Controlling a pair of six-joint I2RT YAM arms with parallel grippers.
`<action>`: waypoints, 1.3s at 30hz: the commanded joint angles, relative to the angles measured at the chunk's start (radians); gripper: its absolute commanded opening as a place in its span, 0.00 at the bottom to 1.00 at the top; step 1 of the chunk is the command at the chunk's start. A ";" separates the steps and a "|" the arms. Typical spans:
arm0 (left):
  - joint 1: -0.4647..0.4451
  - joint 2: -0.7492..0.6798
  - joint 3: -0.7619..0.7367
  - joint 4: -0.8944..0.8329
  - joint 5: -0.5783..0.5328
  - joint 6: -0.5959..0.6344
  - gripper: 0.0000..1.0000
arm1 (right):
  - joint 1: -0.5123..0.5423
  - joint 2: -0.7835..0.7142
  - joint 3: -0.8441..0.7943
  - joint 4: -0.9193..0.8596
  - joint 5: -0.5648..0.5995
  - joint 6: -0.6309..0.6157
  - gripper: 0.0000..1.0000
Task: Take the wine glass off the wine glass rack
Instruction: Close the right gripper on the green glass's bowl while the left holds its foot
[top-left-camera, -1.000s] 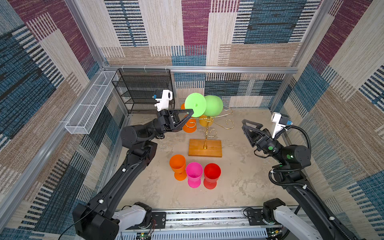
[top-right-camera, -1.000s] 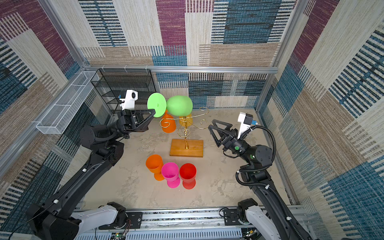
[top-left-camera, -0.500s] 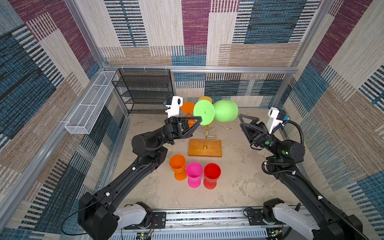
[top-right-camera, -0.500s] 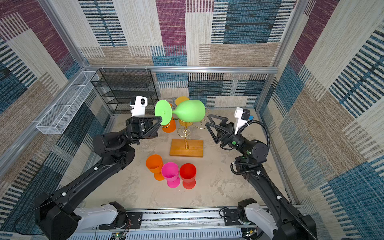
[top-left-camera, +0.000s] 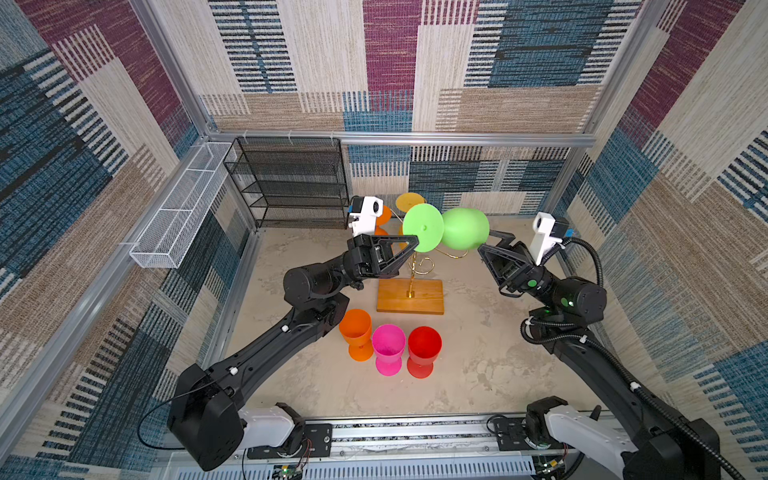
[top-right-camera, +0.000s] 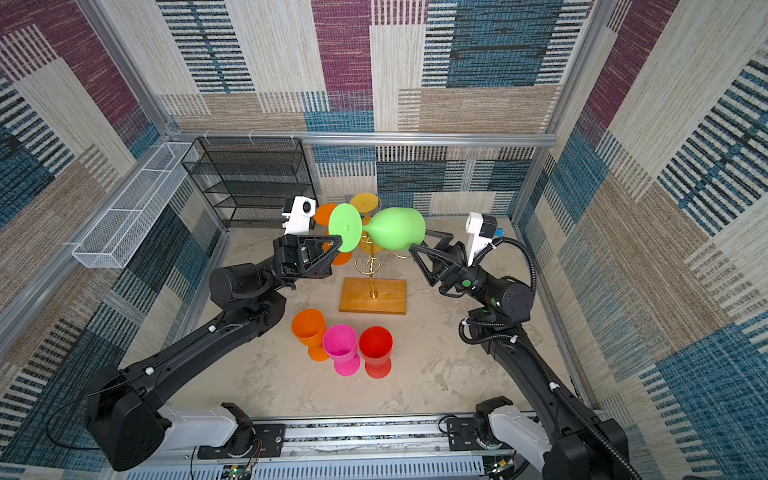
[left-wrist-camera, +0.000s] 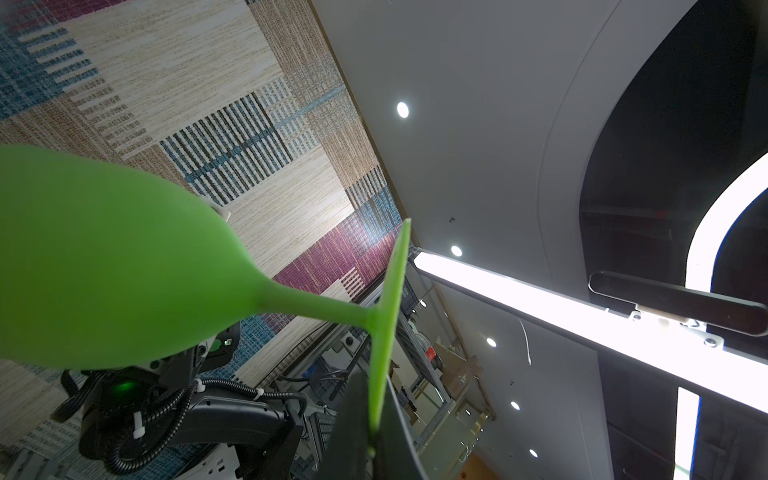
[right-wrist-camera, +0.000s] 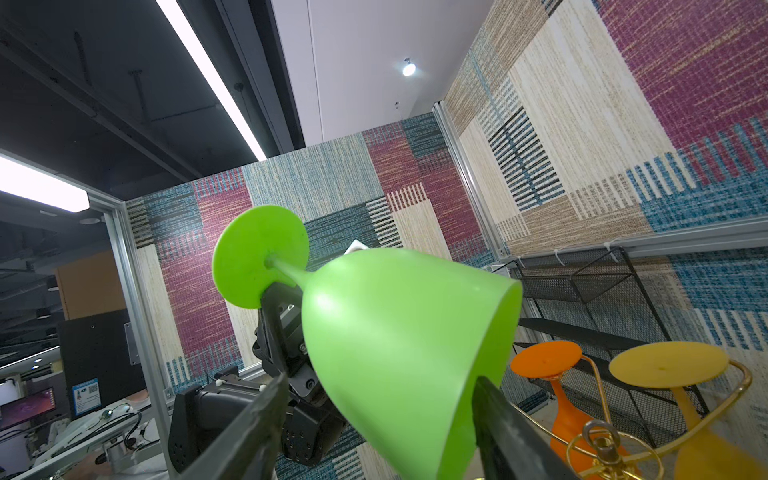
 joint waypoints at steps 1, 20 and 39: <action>-0.002 0.009 0.006 0.065 -0.025 -0.017 0.00 | 0.000 0.000 0.007 0.061 -0.017 0.027 0.66; -0.012 0.070 -0.001 0.109 -0.089 -0.081 0.00 | 0.001 -0.071 -0.054 0.086 -0.046 -0.019 0.39; -0.013 0.107 -0.005 0.111 -0.129 -0.113 0.31 | 0.000 -0.152 -0.049 -0.031 -0.002 -0.075 0.06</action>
